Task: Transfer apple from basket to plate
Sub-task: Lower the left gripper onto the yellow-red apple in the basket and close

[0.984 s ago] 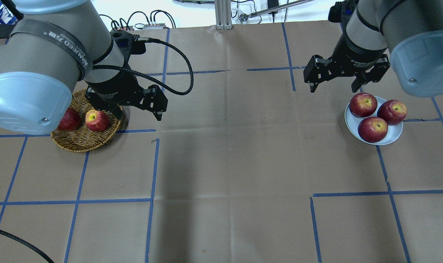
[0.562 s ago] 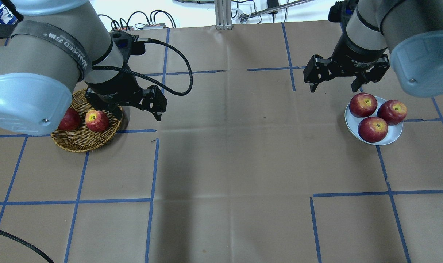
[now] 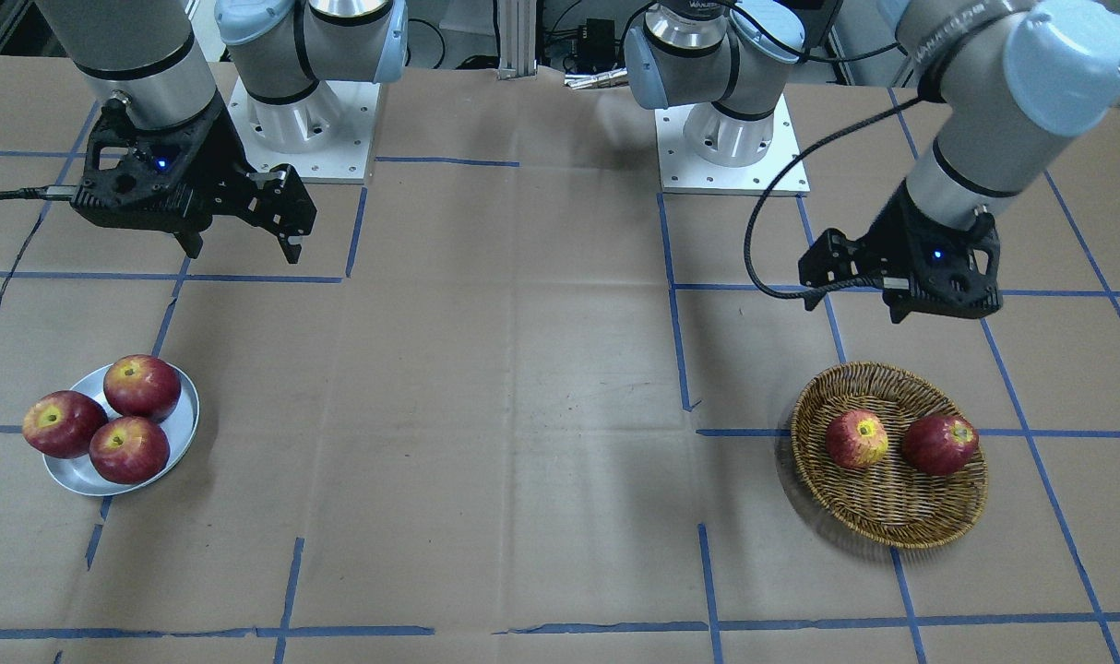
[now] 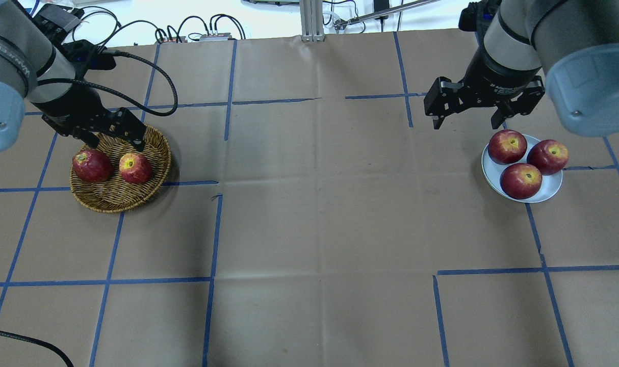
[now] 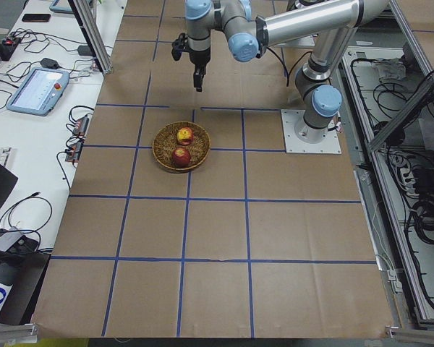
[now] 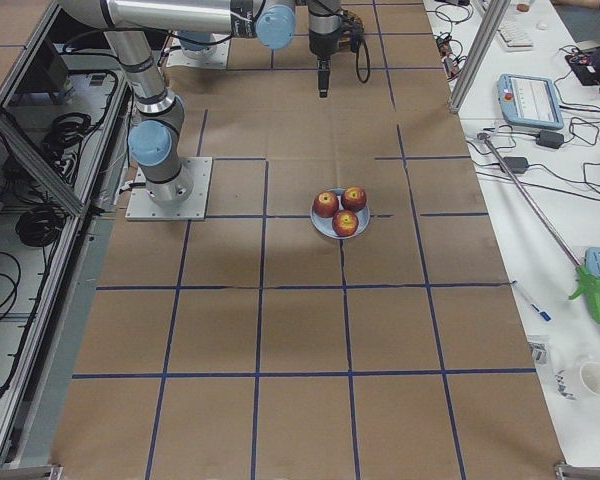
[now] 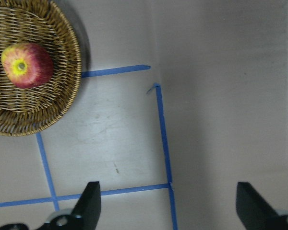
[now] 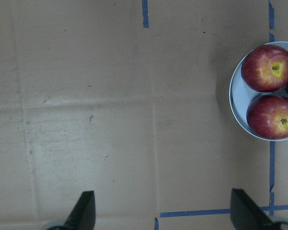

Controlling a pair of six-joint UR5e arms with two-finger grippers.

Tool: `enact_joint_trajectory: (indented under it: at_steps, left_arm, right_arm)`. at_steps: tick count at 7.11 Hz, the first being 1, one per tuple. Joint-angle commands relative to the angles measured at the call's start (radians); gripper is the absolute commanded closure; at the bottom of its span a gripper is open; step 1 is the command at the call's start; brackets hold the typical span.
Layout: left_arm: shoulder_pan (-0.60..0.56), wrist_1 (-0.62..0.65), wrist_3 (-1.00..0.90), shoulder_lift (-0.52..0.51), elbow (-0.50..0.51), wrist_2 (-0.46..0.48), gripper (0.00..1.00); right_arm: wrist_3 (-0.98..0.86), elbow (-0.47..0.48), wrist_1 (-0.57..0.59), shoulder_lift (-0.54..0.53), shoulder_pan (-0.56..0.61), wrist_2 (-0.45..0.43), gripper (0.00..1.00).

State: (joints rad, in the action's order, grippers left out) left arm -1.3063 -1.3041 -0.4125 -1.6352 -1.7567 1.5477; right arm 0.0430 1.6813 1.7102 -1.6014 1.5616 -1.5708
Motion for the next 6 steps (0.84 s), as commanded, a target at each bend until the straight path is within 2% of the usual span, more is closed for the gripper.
enact_joint_trajectory:
  at_steps: [1, 2, 3, 6]
  left_arm:
    - [0.062, 0.262, -0.078, -0.176, -0.047, 0.002, 0.01]
    - [0.1, 0.337, -0.115, -0.248, -0.052, 0.002, 0.01]
    - [0.114, 0.359, -0.112, -0.297, -0.052, 0.002, 0.01]
    - [0.11, 0.362, -0.022, -0.314, -0.105, -0.001, 0.01]
  right_arm:
    - [0.0, 0.0, -0.001, 0.0, 0.0, 0.0, 0.0]
    - [0.0, 0.0, 0.0, 0.0, 0.0, 0.0, 0.0]
    - [0.002, 0.0, -0.001, 0.0, 0.0, 0.002, 0.0]
    - [0.002, 0.0, -0.001, 0.0, 0.0, 0.0, 0.0]
